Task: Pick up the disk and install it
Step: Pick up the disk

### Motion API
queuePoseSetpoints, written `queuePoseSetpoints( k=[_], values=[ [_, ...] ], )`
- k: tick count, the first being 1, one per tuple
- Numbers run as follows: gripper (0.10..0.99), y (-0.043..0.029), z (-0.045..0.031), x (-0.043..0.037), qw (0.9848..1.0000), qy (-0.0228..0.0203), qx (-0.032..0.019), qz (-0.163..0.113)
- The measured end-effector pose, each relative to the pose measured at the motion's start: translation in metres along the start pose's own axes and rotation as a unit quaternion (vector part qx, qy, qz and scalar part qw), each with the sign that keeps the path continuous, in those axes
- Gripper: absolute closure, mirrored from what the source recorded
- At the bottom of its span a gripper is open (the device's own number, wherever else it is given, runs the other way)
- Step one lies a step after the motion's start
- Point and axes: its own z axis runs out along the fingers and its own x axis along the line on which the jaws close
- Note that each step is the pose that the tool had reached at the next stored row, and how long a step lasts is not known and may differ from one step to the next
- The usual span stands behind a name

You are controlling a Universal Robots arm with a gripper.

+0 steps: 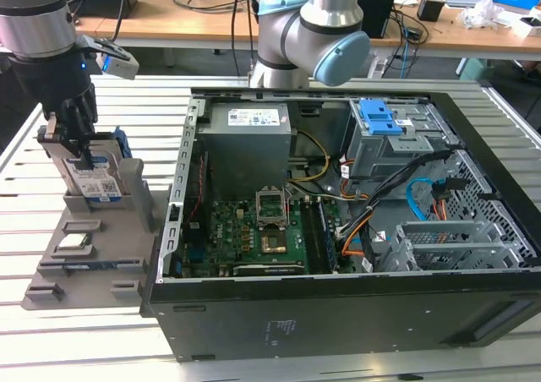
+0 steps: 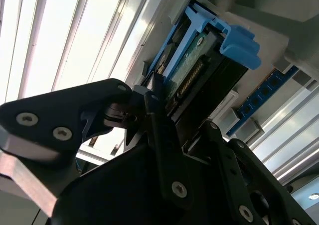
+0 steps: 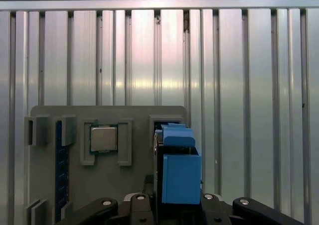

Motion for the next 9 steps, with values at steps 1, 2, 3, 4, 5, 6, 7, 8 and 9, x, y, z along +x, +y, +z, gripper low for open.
queuePoseSetpoints(
  k=[1,2,3,4,5,6,7,8,9],
  values=[
    [0.729,0.0000,0.0000,0.0000,1.0000,0.0001,0.0000,0.000],
    [0.729,0.0000,0.0000,0.0000,1.0000,0.0002,0.0000,0.000],
    [0.729,0.0000,0.0000,0.0000,1.0000,0.0002,0.0000,0.000],
    [0.729,0.0000,-0.0003,0.0000,1.0000,0.0002,0.0000,0.000],
    [0.729,-0.0001,-0.0006,0.0000,1.0000,0.0002,0.0000,0.000],
    [0.729,0.0003,-0.0077,0.0001,1.0000,0.0002,0.0000,0.000],
    [0.729,0.0009,-0.0235,-0.0002,1.0000,0.0002,0.0000,0.000],
    [0.729,0.0014,-0.0347,-0.0006,1.0000,0.0002,0.0000,0.000],
    [0.729,0.0014,-0.0358,-0.0006,1.0000,0.0002,0.0000,0.000]
  ],
)
